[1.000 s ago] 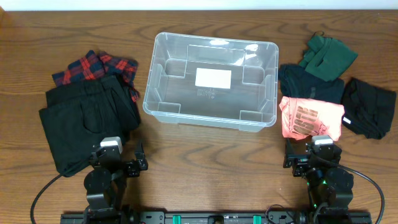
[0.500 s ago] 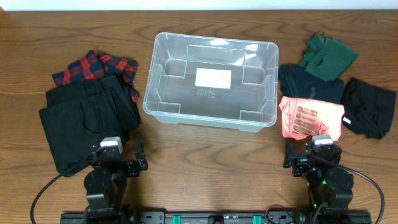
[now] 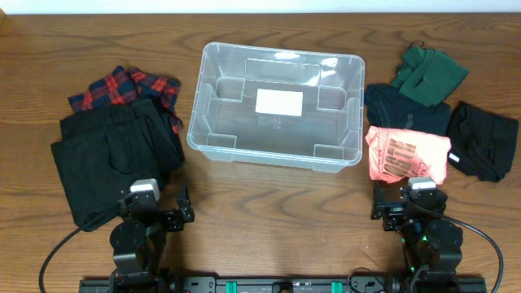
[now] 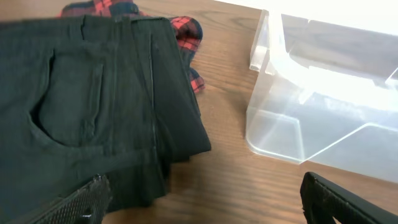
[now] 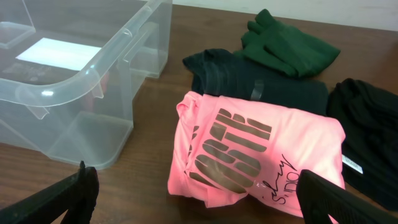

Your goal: Pack container

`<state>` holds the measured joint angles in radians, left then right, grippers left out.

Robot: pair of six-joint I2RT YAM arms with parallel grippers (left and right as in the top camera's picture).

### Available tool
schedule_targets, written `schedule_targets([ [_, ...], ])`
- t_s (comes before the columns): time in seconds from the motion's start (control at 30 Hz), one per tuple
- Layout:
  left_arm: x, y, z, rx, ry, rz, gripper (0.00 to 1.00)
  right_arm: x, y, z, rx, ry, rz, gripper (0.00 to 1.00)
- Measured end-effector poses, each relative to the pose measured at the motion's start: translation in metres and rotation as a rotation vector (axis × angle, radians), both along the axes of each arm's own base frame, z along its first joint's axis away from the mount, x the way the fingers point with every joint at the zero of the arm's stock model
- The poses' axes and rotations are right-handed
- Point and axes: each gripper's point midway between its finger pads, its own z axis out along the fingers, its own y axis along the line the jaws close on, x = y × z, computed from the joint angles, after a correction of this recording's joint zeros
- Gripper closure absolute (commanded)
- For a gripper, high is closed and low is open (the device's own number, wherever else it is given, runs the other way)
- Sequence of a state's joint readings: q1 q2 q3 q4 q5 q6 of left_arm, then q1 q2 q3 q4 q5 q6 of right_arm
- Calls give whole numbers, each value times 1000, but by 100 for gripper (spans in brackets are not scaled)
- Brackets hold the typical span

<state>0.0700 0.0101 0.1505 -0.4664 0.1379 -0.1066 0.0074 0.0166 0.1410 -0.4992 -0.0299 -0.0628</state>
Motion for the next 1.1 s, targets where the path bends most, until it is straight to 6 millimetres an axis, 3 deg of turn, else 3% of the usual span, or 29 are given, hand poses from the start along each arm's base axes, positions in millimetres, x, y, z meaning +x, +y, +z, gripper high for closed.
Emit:
schedule_targets([
  [0.17,4,-1,14,-153,-47,53,2,0,0,0,0,0,0,1],
  [0.47,18,5,121,-325,-137,140,2,0,0,0,0,0,0,1],
  [0.6,38,11,154,-297,-46,176,2,0,0,1,0,-3,0,1],
  [0.8,93,21,203,-102,64,138,2,0,0,1,0,-5,0,1],
  [0.87,110,23,205,-30,101,108,2,0,0,1,0,-5,0,1],
  [0.97,118,30,185,17,205,103,2,0,0,1,0,-6,0,1],
  [1.1,100,74,146,-57,382,263,2,0,0,1,0,-5,0,1],
])
